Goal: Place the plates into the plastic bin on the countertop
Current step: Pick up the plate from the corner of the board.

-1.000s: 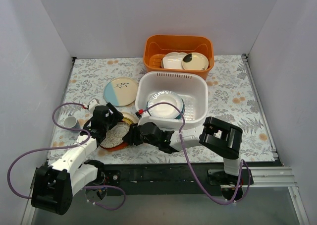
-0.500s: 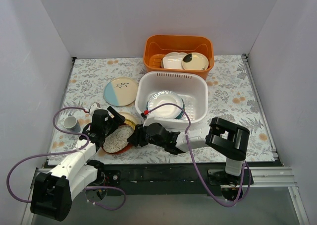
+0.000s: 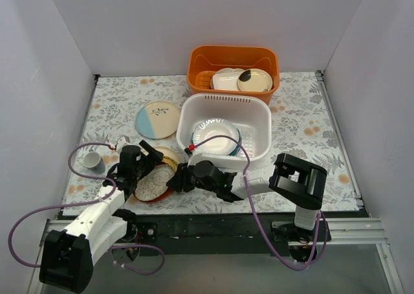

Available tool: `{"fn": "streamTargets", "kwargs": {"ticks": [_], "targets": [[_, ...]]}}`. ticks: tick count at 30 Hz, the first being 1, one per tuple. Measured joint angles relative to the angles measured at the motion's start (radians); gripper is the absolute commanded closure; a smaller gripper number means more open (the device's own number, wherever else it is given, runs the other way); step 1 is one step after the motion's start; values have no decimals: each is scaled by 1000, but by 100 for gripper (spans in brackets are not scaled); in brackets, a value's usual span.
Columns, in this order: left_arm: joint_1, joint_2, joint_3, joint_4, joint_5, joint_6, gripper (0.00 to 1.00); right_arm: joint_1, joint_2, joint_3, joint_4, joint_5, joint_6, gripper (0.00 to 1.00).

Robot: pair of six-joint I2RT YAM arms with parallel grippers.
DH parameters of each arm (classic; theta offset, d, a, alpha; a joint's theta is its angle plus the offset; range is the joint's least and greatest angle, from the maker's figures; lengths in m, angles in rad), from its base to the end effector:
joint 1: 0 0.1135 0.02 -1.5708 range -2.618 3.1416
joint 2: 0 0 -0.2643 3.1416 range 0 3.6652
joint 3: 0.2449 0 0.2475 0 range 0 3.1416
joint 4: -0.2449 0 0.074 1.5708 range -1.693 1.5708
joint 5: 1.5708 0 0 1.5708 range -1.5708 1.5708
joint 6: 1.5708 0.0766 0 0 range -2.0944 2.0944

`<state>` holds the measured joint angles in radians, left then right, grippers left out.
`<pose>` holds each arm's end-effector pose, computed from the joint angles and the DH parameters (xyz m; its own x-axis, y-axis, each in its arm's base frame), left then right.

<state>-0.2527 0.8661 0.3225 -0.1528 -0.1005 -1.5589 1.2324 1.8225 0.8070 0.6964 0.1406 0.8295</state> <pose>0.1961 -0.0427 0.1457 -0.1816 -0.9806 -0.0735 -0.6190 0.1721 -0.7663 0.1448 0.3791 0.1501 -0.7266 0.1352 -0.6736 -0.5240 0.5250 0.6707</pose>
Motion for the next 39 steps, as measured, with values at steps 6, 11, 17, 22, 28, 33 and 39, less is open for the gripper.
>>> {"fn": "streamTargets", "kwargs": {"ticks": [6, 11, 17, 22, 28, 33, 39], "targets": [[-11, -7, -4, -11, 25, -18, 23, -6, -39, -65, 40, -34, 8, 31], [-15, -23, -7, -27, 42, -27, 23, -17, -58, -84, 61, -38, 34, 30], [-19, -61, -25, -37, 60, -27, 23, -17, -13, -49, 77, -25, 32, 32], [-34, -118, -56, -49, 65, -35, 24, -22, 26, -6, 79, -5, 11, 47], [-43, -162, -70, -66, 71, -42, 24, -27, 54, 23, 72, 8, -14, 65], [-44, -192, -70, -79, 68, -43, 24, -28, 55, 23, 71, 14, -35, 92], [-56, -222, -70, -103, 95, -59, 23, -34, 29, -8, 99, -44, -7, 99]]}}
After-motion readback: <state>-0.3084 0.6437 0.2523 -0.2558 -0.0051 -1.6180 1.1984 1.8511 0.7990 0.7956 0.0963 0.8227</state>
